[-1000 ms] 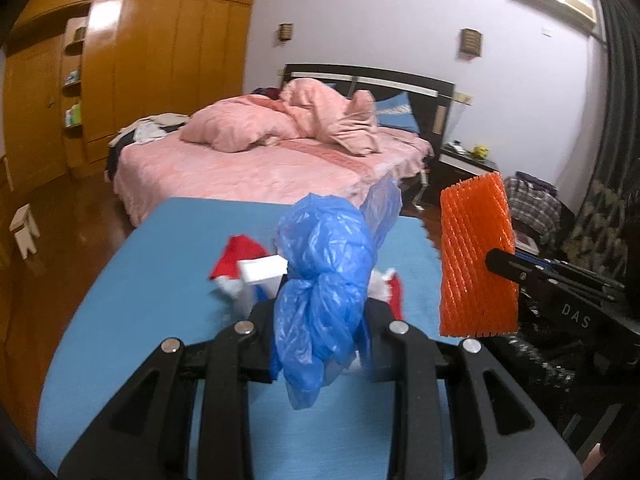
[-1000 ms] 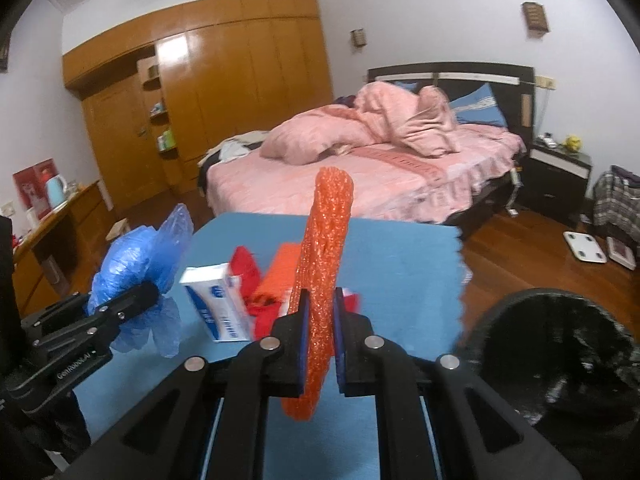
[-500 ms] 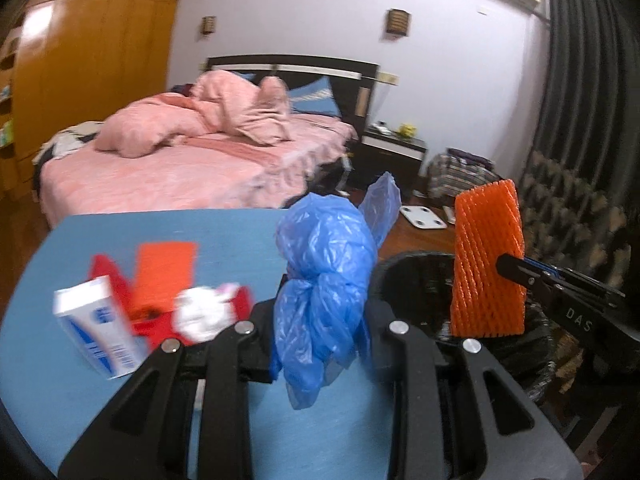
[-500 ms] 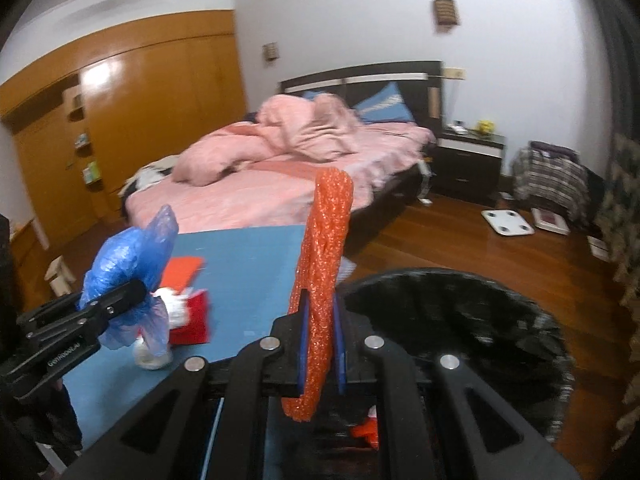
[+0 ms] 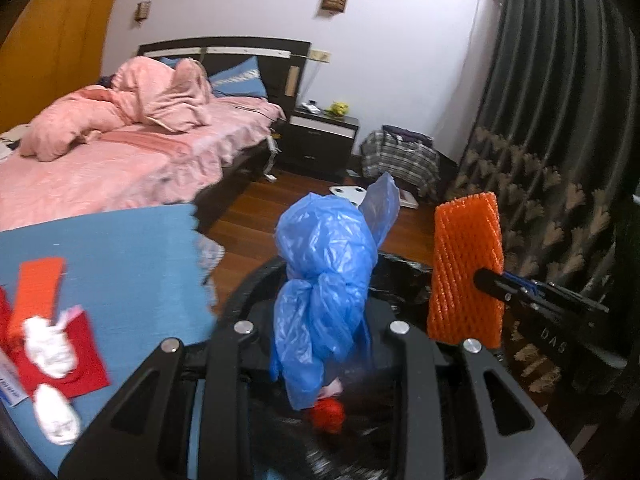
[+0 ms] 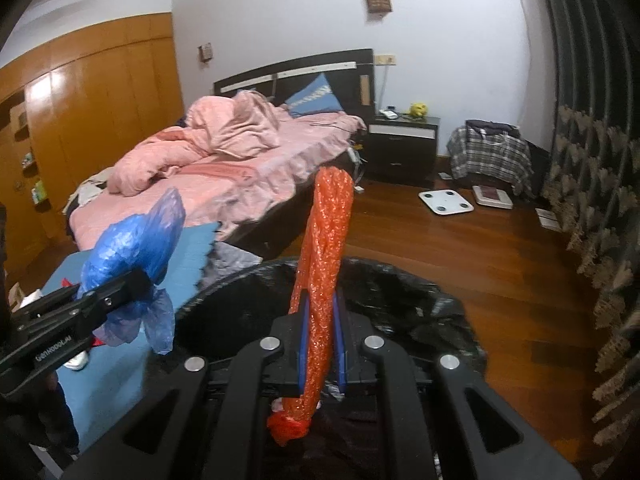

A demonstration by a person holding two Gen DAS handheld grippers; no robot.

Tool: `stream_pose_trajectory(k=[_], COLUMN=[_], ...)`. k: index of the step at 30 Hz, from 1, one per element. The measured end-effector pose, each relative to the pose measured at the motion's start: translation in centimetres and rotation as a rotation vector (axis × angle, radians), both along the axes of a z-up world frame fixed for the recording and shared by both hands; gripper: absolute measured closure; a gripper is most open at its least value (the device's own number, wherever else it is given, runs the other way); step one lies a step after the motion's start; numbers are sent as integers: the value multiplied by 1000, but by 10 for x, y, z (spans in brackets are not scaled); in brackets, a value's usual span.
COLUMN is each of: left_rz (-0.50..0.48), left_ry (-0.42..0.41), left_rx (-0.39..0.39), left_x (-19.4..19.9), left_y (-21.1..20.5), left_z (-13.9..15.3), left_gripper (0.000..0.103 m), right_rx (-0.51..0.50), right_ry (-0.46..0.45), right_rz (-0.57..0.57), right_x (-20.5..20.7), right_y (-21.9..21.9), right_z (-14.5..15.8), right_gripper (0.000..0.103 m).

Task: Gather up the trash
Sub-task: 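Move both grippers over the bin and open them to drop the bag and net, then return the right gripper to the pile and grasp a white tissue ball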

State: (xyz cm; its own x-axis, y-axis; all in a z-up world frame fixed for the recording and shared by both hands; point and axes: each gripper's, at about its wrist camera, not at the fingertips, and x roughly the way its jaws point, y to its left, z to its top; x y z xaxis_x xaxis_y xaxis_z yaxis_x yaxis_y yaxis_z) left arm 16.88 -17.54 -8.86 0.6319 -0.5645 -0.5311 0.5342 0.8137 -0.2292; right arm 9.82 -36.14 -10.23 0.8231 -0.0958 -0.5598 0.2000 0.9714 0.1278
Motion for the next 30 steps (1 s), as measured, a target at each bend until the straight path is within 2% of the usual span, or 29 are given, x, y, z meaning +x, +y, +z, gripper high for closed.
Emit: stream_pose_trajectory(k=[2, 4, 5, 6, 9, 10, 12, 17, 20, 30], left_rz=[-32, -48, -54, -53, -50, -45, -25, 51, 120, 340], left_ry=[15, 20, 23, 27, 29, 29, 21, -27, -38, -58], left_rx=[-10, -17, -20, -19, -33, -34, -28, 6, 16, 120], left_x=[3, 4, 4, 5, 4, 3, 3, -3, -7, -27], left_y=[-9, -15, -15, -14, -7, -3, 4, 34, 61, 159], left_z=[-3, -6, -7, -8, -10, -10, -7, 1, 6, -1], left_gripper=[68, 55, 45, 34, 26, 24, 22, 15, 12, 10], right_rx=[2, 5, 5, 8, 14, 15, 16, 5, 8, 45], right_ry=[14, 22, 26, 29, 28, 26, 21, -19, -39, -49], right_rz=[-23, -35, -48, -56, -88, -95, -106, -113, -76, 83], right_x=[0, -1, -2, -3, -5, -7, -8, -12, -10, 11], right_y=[-10, -16, -19, -21, -25, -25, -25, -15, 0, 80], right_z=[-4, -7, -9, -11, -14, -14, -13, -4, 3, 8], right_gripper=[92, 89, 85, 76, 54, 51, 37, 11, 6, 6])
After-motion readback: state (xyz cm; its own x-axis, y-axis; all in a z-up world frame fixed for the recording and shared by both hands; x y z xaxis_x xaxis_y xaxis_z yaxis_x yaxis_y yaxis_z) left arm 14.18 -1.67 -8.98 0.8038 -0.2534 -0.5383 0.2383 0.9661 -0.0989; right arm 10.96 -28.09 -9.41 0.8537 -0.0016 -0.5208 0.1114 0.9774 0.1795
